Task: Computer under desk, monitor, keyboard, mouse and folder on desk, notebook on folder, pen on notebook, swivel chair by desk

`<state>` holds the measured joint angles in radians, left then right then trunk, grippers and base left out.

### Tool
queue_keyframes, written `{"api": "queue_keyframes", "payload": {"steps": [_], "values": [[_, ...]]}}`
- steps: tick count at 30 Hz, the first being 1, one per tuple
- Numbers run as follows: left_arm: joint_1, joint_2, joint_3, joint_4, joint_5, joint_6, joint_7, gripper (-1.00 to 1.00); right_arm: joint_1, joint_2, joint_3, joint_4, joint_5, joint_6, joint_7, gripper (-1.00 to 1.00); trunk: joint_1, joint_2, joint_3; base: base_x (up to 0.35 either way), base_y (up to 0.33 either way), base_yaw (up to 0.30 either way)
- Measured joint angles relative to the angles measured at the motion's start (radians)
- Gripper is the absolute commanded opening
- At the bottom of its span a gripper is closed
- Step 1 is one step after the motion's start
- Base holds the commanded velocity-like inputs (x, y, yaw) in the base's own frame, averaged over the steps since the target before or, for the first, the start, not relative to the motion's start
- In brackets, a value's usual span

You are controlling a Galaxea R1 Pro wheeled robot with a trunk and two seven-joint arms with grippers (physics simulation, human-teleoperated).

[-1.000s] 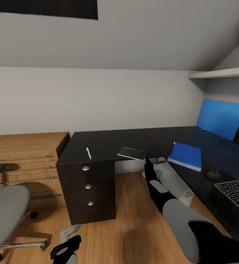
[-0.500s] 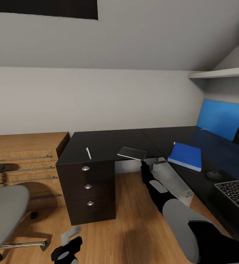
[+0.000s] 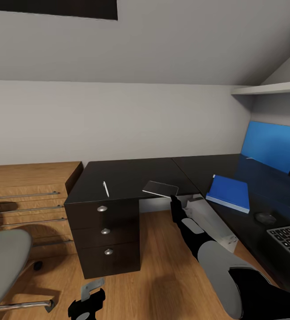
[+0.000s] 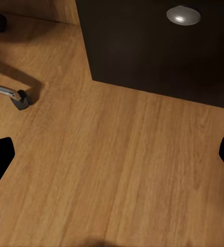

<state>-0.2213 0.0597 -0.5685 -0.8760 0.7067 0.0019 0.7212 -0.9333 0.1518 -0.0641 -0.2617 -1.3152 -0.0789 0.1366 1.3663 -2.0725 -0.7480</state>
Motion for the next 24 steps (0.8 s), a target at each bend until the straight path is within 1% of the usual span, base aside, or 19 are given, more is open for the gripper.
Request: {"api": "queue_keyframes", "payload": {"steps": [5, 9, 13, 23, 24], "values": [[0.0, 0.0, -0.002, 0.001, 0.0, -0.003, 0.0, 1.0, 0.0, -0.001, 0.0, 0.0, 0.0, 0.0, 0.0, 1.0, 0.0, 0.0, 0.0, 0.035, 0.0, 0.0], [0.0, 0.0, -0.003, 0.002, 0.001, -0.005, 0.0, 1.0, 0.0, -0.001, -0.001, 0.0, -0.001, 0.001, 0.0, 1.0, 0.0, 0.0, 0.0, 0.17, 0.0, 0.0], [0.0, 0.0, -0.003, 0.003, 0.001, -0.004, 0.0, 1.0, 0.0, -0.001, 0.0, -0.001, -0.002, 0.002, 0.0, 1.0, 0.0, 0.0, 0.0, 0.083, 0.0, 0.0], [0.0, 0.0, -0.003, 0.003, 0.004, -0.004, 0.0, 1.0, 0.0, -0.001, 0.0, -0.001, -0.002, 0.002, 0.0, 1.0, 0.0, 0.0, 0.0, 0.017, 0.0, 0.0], [0.0, 0.0, -0.003, 0.003, 0.004, -0.004, 0.0, 1.0, 0.0, -0.001, 0.0, -0.001, -0.002, 0.002, 0.001, 1.0, -0.004, 0.007, 0.003, 0.001, 0.0, 0.0]]}}
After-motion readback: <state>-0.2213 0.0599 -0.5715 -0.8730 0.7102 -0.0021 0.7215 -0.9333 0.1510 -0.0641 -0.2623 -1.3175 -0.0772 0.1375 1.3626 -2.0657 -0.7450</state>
